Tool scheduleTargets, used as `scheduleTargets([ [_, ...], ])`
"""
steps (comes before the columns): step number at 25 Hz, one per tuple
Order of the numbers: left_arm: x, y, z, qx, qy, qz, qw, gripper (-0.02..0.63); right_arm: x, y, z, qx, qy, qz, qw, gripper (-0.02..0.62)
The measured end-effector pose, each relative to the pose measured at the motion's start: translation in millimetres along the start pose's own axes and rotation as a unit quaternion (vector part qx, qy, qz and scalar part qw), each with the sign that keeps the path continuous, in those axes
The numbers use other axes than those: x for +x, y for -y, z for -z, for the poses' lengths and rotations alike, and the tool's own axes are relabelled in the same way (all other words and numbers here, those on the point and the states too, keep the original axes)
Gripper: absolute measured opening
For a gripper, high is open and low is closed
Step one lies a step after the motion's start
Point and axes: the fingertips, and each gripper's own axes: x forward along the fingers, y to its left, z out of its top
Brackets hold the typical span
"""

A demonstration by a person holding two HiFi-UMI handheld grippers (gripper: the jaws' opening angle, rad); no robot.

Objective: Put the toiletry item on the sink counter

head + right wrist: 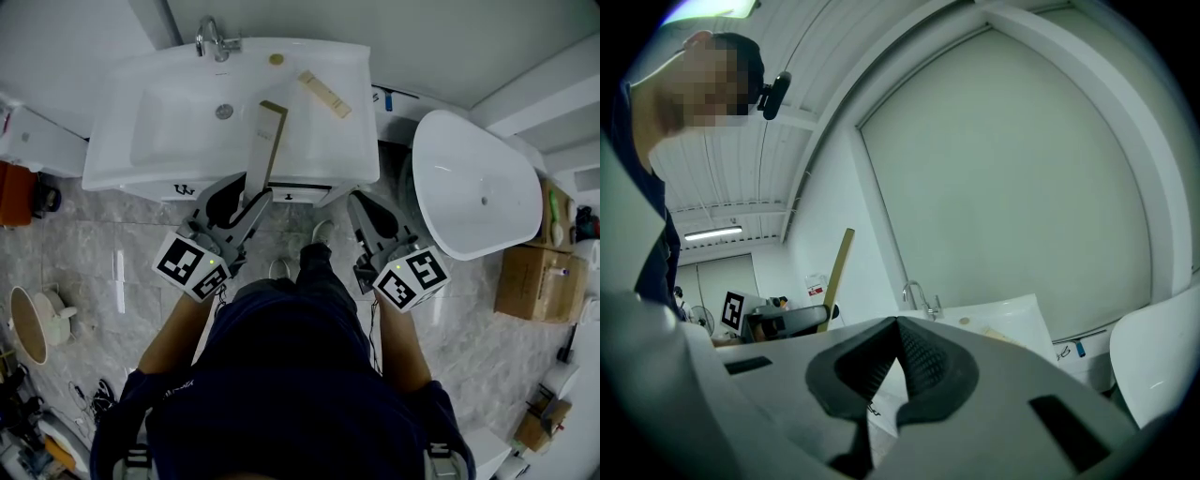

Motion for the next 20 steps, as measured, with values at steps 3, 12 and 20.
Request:
scheduleTargets([
  [3, 13.1, -5.1, 0.0, -0.001, -0.003, 0.000, 1.0000, 0.169, 5.2, 12.0, -2.9, 0.003, 0.000, 0.000, 1.000, 0.005],
  [12, 64.8, -21.0, 0.5, 0.001, -0.016, -0.008, 0.9998, 0.169, 27.4, 64.1, -16.3, 0.012, -0.003, -0.008, 1.000, 0.005],
  [20, 125.1, -41.0, 3.1, -0.007, -0.026, -0.026, 0.9993, 0.169, 54.5, 124.0, -31.8, 0.018, -0.017, -0.026, 0.999, 0.005],
])
